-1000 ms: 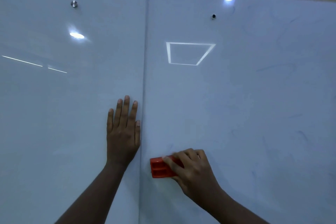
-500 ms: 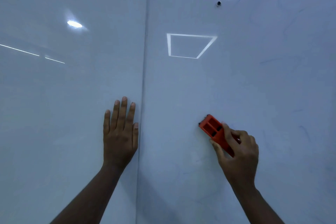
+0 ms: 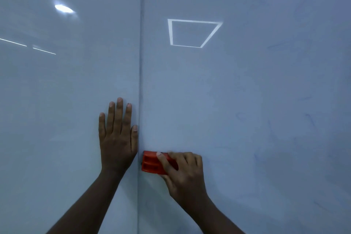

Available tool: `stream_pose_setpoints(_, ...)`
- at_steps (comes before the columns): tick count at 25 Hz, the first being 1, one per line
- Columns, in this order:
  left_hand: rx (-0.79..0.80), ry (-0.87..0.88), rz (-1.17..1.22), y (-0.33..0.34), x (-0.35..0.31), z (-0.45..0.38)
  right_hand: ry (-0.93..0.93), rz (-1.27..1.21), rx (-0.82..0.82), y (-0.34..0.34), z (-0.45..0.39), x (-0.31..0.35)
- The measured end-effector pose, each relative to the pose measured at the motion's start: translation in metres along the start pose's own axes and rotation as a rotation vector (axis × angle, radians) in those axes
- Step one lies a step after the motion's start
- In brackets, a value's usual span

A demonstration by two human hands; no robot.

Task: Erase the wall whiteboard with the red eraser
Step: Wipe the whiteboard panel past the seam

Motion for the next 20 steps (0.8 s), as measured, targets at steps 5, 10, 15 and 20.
stream_pose_setpoints(5,0.012,0.006,-0.008,0.001,-0.004,0.025,0.020,0.033,0.066,-0.017,-0.010,-0.011)
stream_pose_setpoints(10,0.006,-0.011,-0.014,0.003,-0.010,0.044,0.434,-0.030,-0.139,-0.062,-0.023,-0.089)
stream_pose_setpoints(15,0.009,-0.048,-0.005,0.002,-0.014,0.050,0.637,0.004,-0.113,-0.065,-0.001,-0.088)
stream_pose_setpoints(20,0.018,-0.051,0.009,0.004,-0.015,0.058,0.526,-0.079,-0.054,-0.017,0.010,-0.013)
Point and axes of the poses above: each hand's wrist, its own z-axis away from the middle knuckle, its own y-axis out of the palm, x = y × z, the point moved 2 cm from there along -z, towards the middle knuckle, and after that the axes turned 12 degrees about y, right-handed, at the moved point
